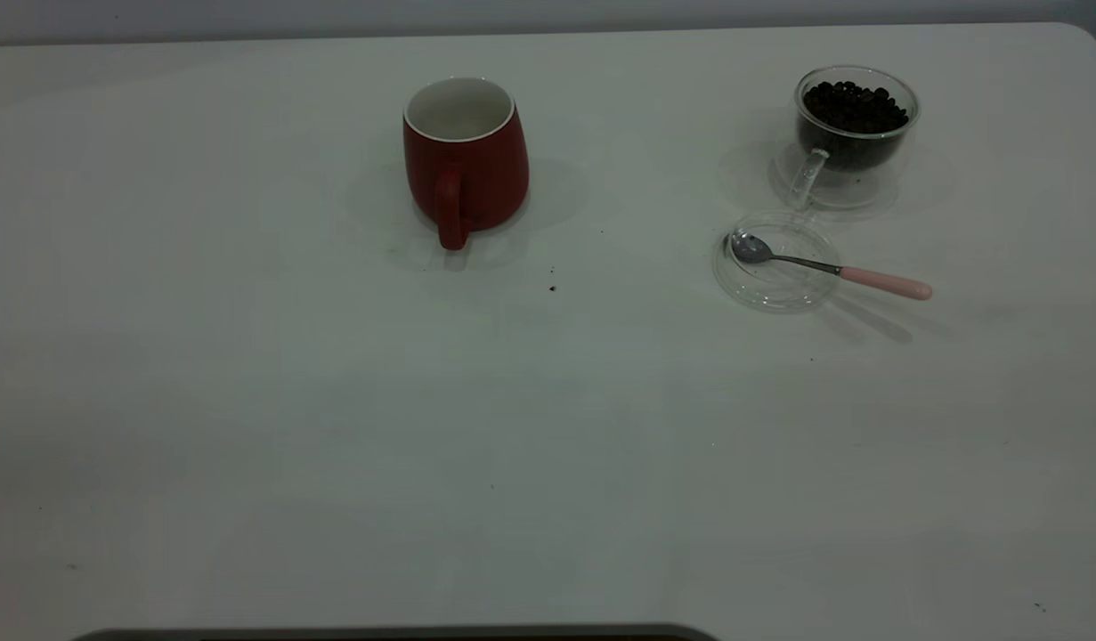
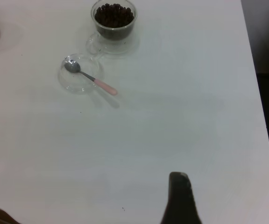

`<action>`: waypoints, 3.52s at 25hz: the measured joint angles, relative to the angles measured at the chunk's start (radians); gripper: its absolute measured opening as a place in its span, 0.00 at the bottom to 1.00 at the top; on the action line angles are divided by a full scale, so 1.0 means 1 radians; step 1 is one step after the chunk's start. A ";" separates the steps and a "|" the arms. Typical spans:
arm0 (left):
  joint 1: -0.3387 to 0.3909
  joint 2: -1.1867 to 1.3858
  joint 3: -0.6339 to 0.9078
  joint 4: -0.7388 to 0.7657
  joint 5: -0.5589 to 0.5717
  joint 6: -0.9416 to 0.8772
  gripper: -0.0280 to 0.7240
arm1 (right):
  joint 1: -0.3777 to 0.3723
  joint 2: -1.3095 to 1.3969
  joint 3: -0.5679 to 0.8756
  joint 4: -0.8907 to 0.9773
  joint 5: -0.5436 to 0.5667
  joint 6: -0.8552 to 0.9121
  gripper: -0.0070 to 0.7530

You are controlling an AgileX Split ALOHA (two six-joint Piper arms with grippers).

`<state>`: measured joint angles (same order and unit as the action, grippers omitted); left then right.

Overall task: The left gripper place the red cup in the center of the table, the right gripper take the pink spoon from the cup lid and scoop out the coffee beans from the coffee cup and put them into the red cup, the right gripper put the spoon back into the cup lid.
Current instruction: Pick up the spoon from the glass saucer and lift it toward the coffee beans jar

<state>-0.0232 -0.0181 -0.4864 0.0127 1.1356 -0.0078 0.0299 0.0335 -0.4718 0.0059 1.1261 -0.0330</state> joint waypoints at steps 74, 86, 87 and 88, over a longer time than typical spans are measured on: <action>0.000 0.000 0.000 -0.001 0.000 0.000 0.79 | -0.005 1.683 -0.291 1.257 -0.619 -0.651 0.94; 0.000 0.000 0.000 -0.001 0.000 0.000 0.79 | -0.148 2.019 -0.302 1.565 -0.478 -0.956 0.94; 0.000 0.000 0.000 -0.001 0.000 0.000 0.79 | -0.156 2.036 -0.302 1.575 -0.466 -0.966 0.94; 0.000 0.000 0.000 -0.001 0.000 0.000 0.79 | -0.162 2.055 -0.302 1.583 -0.457 -0.976 0.94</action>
<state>-0.0232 -0.0181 -0.4864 0.0115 1.1356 -0.0078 -0.1323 2.0883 -0.7735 1.5885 0.6687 -1.0087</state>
